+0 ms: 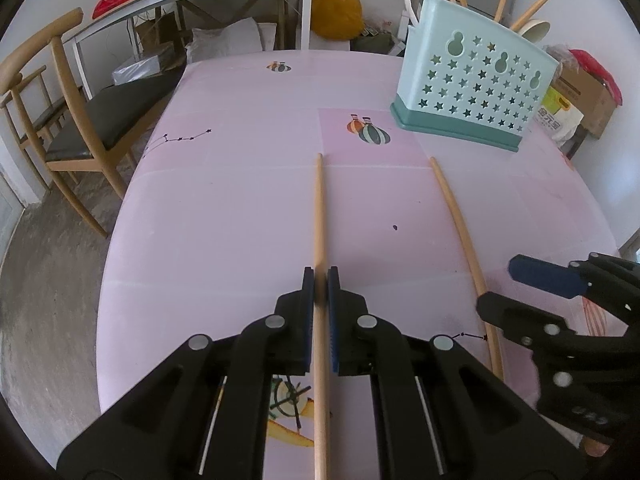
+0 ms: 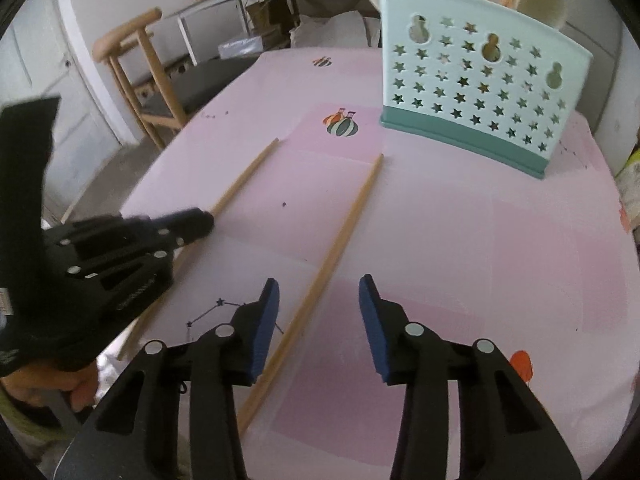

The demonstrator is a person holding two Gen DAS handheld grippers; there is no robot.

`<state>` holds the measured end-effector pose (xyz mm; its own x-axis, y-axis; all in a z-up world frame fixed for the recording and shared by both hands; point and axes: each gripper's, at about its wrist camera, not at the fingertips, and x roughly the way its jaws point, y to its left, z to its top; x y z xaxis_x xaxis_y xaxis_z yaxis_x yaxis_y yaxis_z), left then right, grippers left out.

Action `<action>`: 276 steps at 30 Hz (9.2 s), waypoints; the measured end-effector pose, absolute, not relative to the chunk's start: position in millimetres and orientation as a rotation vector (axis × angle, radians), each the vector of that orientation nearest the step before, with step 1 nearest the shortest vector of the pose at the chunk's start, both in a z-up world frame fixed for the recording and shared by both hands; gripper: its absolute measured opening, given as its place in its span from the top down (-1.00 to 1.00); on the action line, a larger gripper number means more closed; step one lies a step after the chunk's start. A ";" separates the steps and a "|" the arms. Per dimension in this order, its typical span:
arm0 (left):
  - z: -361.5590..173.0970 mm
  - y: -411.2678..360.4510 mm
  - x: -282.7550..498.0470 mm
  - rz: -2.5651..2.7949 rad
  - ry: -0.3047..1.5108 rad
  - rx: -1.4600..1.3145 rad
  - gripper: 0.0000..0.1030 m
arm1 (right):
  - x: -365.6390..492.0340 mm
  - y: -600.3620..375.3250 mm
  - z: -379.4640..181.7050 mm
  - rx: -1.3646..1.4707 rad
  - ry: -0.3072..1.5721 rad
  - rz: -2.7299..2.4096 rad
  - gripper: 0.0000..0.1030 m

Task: Organize utensils

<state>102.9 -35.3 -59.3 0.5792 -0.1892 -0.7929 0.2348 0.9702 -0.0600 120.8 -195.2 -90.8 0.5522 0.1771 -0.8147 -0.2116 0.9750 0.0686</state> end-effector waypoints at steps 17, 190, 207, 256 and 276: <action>-55.4 -39.6 81.6 -0.304 0.985 0.010 0.90 | 96.7 -248.9 -95.4 0.067 0.988 0.143 0.86; 107.6 -142.6 222.5 -0.525 0.462 -0.157 0.53 | 65.3 -347.6 39.0 0.415 0.540 0.152 0.87; 84.3 -52.4 146.7 -0.385 0.546 -0.103 -0.54 | 76.7 -342.9 145.0 0.265 0.322 0.150 0.87; 4.7 31.4 90.6 -0.341 0.671 -0.241 -0.64 | 153.1 -249.1 154.6 0.010 0.378 -0.220 -0.31; -5.0 49.3 101.8 -0.298 0.718 -0.280 -0.67 | 159.1 -223.7 150.4 0.067 0.391 -0.160 -0.59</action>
